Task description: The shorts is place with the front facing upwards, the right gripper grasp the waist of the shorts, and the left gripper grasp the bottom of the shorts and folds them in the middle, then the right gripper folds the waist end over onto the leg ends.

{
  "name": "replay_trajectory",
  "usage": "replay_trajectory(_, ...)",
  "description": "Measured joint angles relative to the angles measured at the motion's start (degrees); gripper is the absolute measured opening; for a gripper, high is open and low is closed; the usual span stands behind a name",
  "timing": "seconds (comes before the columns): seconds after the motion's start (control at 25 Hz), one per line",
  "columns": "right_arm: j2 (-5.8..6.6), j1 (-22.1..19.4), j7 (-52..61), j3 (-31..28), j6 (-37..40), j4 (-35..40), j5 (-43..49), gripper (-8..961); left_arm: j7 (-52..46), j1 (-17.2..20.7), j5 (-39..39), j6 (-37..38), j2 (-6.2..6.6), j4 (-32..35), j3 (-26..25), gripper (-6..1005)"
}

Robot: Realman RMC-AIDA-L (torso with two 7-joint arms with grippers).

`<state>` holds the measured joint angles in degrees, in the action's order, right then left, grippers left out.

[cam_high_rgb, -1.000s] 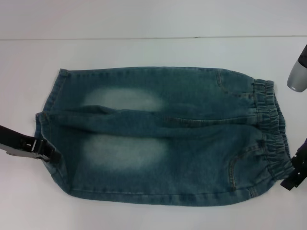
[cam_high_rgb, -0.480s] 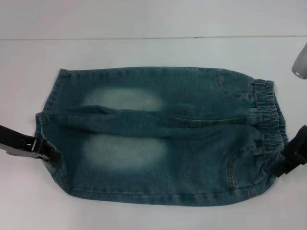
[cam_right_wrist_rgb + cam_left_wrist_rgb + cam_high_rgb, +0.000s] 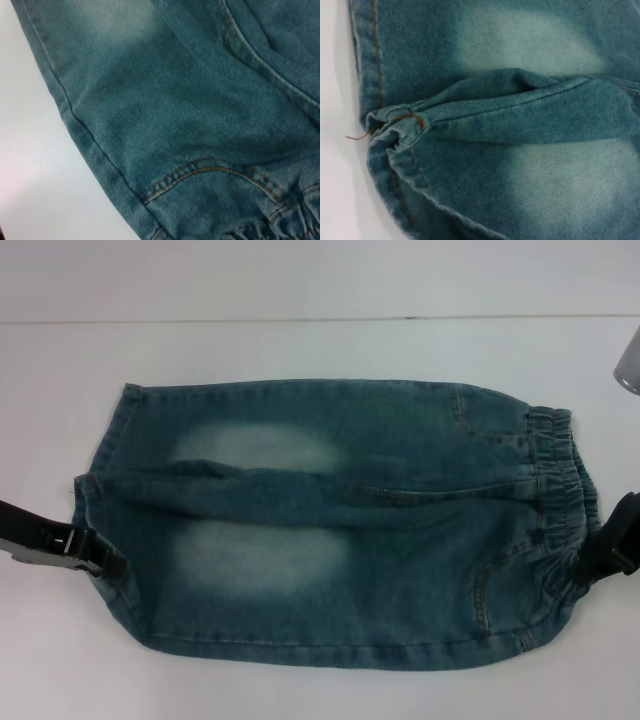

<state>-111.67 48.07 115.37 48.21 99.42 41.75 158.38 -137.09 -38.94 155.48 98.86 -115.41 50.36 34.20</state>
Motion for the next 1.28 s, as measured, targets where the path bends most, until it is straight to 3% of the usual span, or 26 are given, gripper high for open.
replay_trajectory(0.44, -0.07, -0.7, -1.6, -4.0, 0.0, 0.0, -0.3, 35, -0.1, 0.0, 0.0, 0.1, 0.21, 0.1, -0.3, 29)
replay_trajectory(0.6, 1.06, -1.9, -2.1, -12.5, -1.5, 0.4, -3.5, 35, -1.1, 0.0, -1.1, -0.8, 0.71, 0.2, -3.0, 28)
replay_trajectory(0.64, 1.43, -2.6, -2.1, -13.9, -2.6, 0.0, -5.2, 35, -1.5, -0.1, -1.5, -2.4, 1.68, -1.0, -7.0, 28)
replay_trajectory(0.8, 1.93, -5.9, -1.2, -18.2, -8.6, -2.1, -12.5, 34, -1.7, -0.5, -1.9, -5.9, 2.76, -3.2, -11.6, 28)
replay_trajectory(1.04, 0.13, -10.8, -1.2, -19.7, -16.8, -5.1, -24.1, 34, -1.9, -1.0, -7.3, -14.2, 3.06, -7.2, -14.1, 29)
replay_trajectory(1.28, -2.32, -14.3, -2.2, -19.9, -24.2, -6.0, -34.8, 35, -1.6, -1.8, -9.0, -23.1, 2.18, -10.1, -13.9, 29)
